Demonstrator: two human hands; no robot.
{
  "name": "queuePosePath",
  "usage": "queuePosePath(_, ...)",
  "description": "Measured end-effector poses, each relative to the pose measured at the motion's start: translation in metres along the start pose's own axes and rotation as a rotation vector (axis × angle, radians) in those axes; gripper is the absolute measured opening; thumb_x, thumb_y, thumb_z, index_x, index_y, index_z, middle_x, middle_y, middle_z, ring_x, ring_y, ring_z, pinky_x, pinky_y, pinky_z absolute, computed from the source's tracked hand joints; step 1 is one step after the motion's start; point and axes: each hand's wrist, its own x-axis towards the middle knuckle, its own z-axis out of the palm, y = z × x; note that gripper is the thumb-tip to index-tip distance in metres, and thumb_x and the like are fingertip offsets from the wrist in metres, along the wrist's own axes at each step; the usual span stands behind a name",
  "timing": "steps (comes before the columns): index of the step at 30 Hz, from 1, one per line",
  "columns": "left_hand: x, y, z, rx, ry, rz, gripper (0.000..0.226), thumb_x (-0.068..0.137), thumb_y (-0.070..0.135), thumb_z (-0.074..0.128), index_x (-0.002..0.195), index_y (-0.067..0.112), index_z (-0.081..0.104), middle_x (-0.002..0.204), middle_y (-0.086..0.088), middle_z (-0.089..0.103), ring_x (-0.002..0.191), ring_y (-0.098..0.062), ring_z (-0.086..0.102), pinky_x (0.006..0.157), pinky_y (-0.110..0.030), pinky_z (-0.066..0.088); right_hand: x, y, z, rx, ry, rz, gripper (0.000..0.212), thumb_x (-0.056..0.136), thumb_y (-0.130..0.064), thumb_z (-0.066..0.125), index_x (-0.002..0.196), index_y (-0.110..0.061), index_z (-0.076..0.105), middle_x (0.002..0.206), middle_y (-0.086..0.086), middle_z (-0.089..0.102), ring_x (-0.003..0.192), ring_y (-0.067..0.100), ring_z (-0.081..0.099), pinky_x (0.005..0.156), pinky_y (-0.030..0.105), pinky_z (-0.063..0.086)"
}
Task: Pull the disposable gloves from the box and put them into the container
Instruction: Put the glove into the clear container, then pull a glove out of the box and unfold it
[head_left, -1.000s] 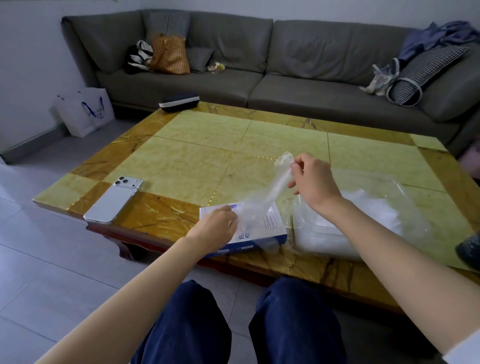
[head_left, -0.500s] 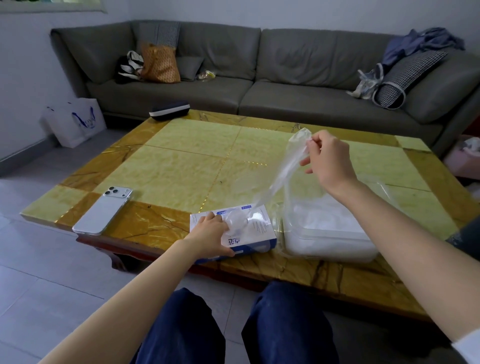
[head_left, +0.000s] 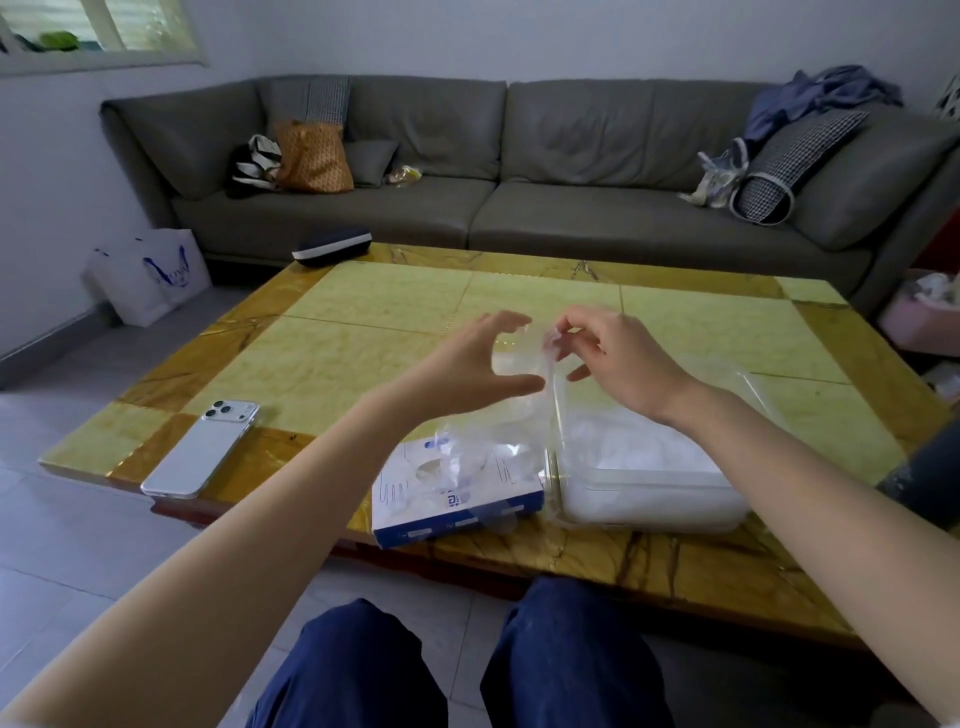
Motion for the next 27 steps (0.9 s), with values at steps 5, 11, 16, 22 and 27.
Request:
queuePosePath(5, 0.011, 0.01, 0.008, -0.125, 0.132, -0.005, 0.01, 0.088, 0.02, 0.063, 0.093, 0.012, 0.063, 0.09, 0.0, 0.065, 0.087, -0.016, 0.062, 0.086, -0.038, 0.053, -0.011, -0.004, -0.004, 0.116, -0.009, 0.08, 0.017, 0.097, -0.013, 0.047, 0.108, -0.008, 0.059, 0.1, -0.001, 0.059, 0.089, 0.014, 0.064, 0.074, 0.024, 0.057)
queuePosePath(11, 0.022, 0.016, 0.017, -0.01, 0.236, -0.03, 0.007, 0.087, 0.02, 0.062, 0.082, 0.014, 0.064, 0.083, 0.003, 0.066, 0.08, -0.017, 0.062, 0.077, -0.042, 0.053, -0.026, -0.007, 0.002, 0.143, -0.172, 0.379, 0.087, 0.078, -0.052, 0.064, 0.144, -0.018, 0.019, 0.123, -0.008, 0.042, 0.099, 0.006, 0.054, 0.076, 0.016, 0.045)
queuePosePath(16, 0.032, 0.024, 0.019, 0.022, 0.19, -0.047, 0.009, 0.088, 0.023, 0.062, 0.082, 0.017, 0.065, 0.077, 0.004, 0.068, 0.078, -0.016, 0.062, 0.075, -0.04, 0.054, -0.022, 0.017, 0.004, 0.019, -0.011, 0.42, 0.045, 0.09, -0.014, 0.061, 0.128, -0.007, 0.038, 0.096, 0.002, 0.058, 0.081, 0.012, 0.06, 0.054, 0.011, 0.041)
queuePosePath(22, 0.056, 0.026, 0.018, 0.008, 0.12, -0.082, 0.009, 0.091, 0.017, 0.058, 0.093, 0.013, 0.066, 0.084, 0.0, 0.068, 0.078, -0.017, 0.063, 0.073, -0.03, 0.052, -0.02, 0.05, -0.032, -0.257, 0.092, 0.404, 0.019, 0.088, 0.004, 0.049, 0.099, 0.003, 0.064, 0.098, 0.013, 0.065, 0.095, 0.025, 0.059, 0.077, 0.024, 0.042)
queuePosePath(27, 0.085, 0.044, 0.028, -0.051, 0.218, -0.02, 0.013, 0.091, 0.014, 0.059, 0.097, 0.006, 0.067, 0.092, -0.002, 0.064, 0.082, -0.011, 0.056, 0.07, -0.008, 0.04, -0.009, 0.06, -0.072, -0.381, 0.279, 0.343, 0.029, 0.084, 0.012, 0.046, 0.098, -0.002, 0.067, 0.1, 0.012, 0.068, 0.097, 0.027, 0.061, 0.086, 0.036, 0.051)
